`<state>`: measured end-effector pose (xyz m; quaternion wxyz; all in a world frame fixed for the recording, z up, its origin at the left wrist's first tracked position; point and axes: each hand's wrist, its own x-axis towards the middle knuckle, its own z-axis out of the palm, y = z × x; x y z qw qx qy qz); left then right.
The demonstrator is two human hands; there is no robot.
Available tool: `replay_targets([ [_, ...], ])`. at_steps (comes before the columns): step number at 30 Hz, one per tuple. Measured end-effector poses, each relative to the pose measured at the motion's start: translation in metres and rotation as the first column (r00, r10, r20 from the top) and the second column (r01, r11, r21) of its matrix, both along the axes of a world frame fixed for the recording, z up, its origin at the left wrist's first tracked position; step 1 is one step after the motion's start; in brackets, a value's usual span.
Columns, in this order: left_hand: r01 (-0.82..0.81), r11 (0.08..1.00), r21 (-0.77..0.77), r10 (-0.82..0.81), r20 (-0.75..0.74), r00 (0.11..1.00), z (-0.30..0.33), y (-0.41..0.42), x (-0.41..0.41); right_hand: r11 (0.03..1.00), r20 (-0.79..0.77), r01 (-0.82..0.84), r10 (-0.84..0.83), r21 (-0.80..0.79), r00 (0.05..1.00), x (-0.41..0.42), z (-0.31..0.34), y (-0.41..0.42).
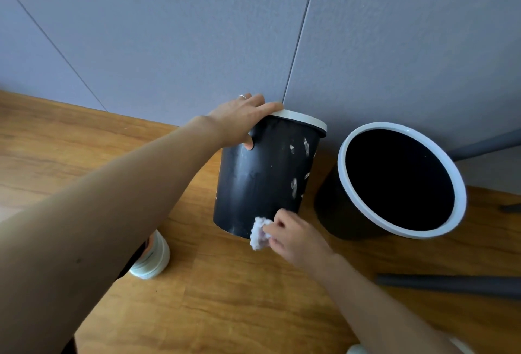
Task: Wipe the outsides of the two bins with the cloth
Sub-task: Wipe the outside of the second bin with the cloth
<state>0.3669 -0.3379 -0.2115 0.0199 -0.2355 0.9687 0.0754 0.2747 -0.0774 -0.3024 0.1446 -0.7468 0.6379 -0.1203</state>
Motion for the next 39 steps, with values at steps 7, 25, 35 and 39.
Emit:
replay_targets([
  [7,-0.007,1.0,0.009,0.007,0.007,1.0,0.0,0.0,0.001,0.987,-0.013,0.071,-0.073,-0.141,0.997,-0.018,0.019,-0.035],
  [25,-0.012,1.0,0.015,0.013,-0.009,1.0,-0.002,-0.002,0.0,0.973,0.08,0.131,-0.118,-0.188,0.99,-0.014,0.017,-0.032],
  [35,-0.014,1.0,0.026,0.014,-0.026,1.0,-0.001,-0.001,0.003,0.997,-0.078,0.025,-0.031,-0.073,0.996,-0.014,0.009,-0.032],
  [39,-0.011,1.0,0.015,0.011,-0.011,1.0,-0.001,0.0,0.001,0.893,0.125,0.355,-0.333,-0.275,0.935,-0.039,0.042,-0.08],
])
